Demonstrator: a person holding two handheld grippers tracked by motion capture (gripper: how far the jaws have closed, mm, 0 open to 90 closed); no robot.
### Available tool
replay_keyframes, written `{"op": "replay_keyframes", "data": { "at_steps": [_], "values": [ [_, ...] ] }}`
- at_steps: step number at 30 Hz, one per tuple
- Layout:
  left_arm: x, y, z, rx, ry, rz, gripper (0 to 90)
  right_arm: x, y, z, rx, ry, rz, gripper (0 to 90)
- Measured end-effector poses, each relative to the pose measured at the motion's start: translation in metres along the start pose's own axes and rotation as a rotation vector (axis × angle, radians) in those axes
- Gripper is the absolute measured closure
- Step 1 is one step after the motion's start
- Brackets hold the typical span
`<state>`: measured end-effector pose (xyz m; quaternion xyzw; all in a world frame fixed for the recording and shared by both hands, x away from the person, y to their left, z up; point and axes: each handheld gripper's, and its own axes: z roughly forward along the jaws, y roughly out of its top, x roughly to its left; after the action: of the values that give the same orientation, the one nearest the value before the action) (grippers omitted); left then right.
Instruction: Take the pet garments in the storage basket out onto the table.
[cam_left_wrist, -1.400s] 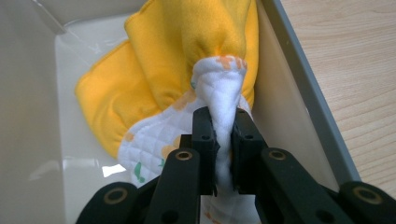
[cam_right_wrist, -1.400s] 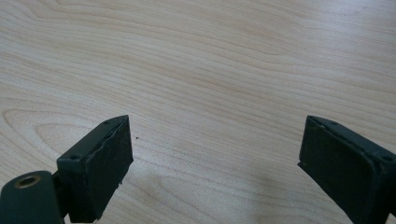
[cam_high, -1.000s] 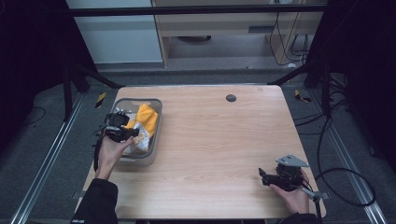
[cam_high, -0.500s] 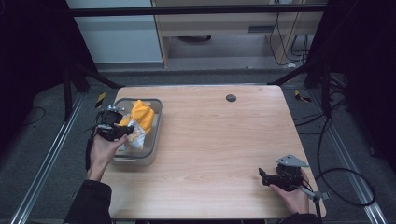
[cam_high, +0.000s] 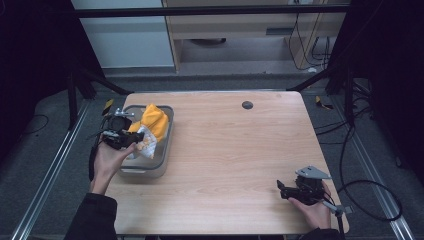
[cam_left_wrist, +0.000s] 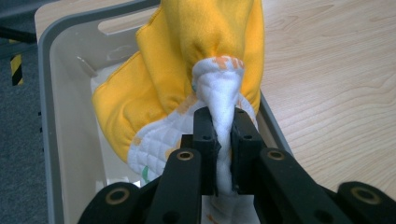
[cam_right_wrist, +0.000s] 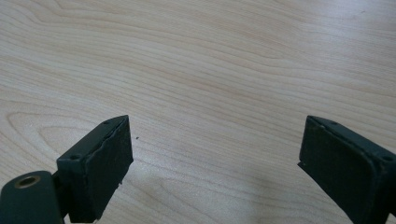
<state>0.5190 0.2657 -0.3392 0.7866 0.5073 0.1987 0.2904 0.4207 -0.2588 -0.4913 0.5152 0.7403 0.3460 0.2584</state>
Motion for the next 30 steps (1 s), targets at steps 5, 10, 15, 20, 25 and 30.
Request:
{"op": "replay_keyframes", "data": {
  "at_steps": [5,10,15,20,25,30],
  "values": [
    [-0.006,0.004,-0.006,-0.006,-0.014,0.019,83.1,0.0,0.0,0.0,0.0,0.0,0.0,9.4],
    [-0.013,0.009,-0.011,-0.011,-0.032,0.045,83.1,0.0,0.0,0.0,-0.002,0.002,0.003,9.4],
    [-0.02,0.013,-0.015,-0.015,-0.042,0.065,83.1,0.0,0.0,0.0,-0.003,0.002,0.001,9.4],
    [-0.027,0.017,-0.019,-0.02,-0.068,0.082,83.1,-0.001,0.0,0.0,-0.006,-0.003,0.0,9.4],
    [-0.036,0.021,-0.022,-0.026,-0.081,0.105,83.1,-0.001,0.0,0.0,-0.007,-0.003,0.0,9.4],
    [-0.045,0.023,-0.027,-0.031,-0.092,0.131,83.1,-0.001,0.0,0.0,-0.007,-0.001,-0.004,9.4]
  ]
}}
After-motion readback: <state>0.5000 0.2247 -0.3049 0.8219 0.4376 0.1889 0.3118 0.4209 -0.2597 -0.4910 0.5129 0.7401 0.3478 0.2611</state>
